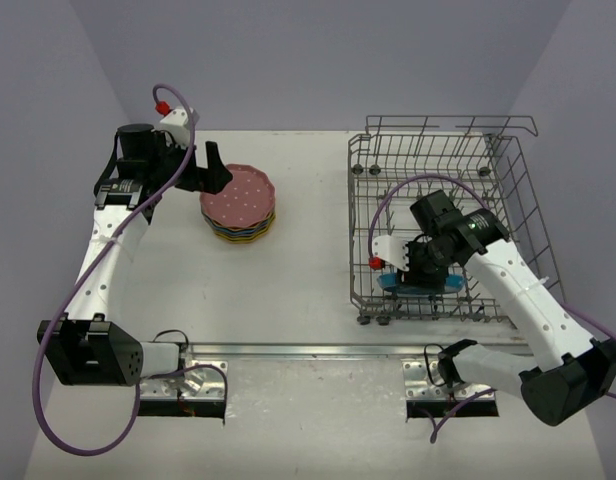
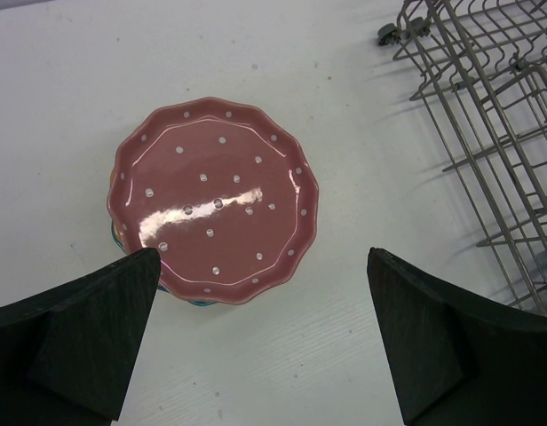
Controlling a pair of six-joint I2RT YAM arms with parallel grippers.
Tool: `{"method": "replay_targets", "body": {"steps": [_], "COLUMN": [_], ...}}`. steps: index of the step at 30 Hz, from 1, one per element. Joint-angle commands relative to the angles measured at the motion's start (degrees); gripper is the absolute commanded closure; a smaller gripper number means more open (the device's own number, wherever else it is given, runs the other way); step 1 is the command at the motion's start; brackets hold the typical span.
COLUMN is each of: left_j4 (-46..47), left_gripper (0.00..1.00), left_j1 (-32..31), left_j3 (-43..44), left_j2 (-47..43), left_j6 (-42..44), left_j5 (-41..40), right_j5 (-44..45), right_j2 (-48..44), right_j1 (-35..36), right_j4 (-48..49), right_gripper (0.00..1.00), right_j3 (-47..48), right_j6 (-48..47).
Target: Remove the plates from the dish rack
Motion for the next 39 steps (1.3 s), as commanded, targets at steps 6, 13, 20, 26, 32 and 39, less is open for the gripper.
{"method": "replay_targets", "body": {"steps": [6, 13, 20, 26, 32, 39], "left_j4": [1.71, 1.81, 1.68, 2.20, 2.21, 2.13], "left_gripper": [0.00, 0.00, 0.00, 0.00, 0.00, 0.00], "left_j1": [-0.45, -0.50, -0.43, -0.42, -0.42, -0.50], "left_j3": [0.50, 0.07, -0.49, -0.65, -0.56, -0.46], "left_j2": [-1.31, -1.16, -1.14, -0.99, -0.72, -0.90], "left_j6": [-0.45, -1.15, -1.88, -2.90, -3.52, -4.09], "left_j5": [0.40, 0.73, 1.34, 1.69, 2.31, 3.22], "right_j5": [-4.63, -6.19, -9.93, -15.00, -17.23, -19.43], "right_j2": [0.43, 1.03, 1.70, 2.71, 5.04, 4.90], "right_j1": [-1.09, -1.64, -2.47, -3.31, -3.98, -4.37], "right_j4": [3.25, 2.99, -1.92, -7.07, -12.82, -13.42], "right_gripper": [0.58, 0.84, 1.00, 1.00, 1.00, 1.00], "right_j3": [-4.62, -5.80, 2.57, 13.63, 23.09, 30.64], "right_j6": [-2.33, -2.04, -1.38, 0.71, 1.25, 2.12]}}
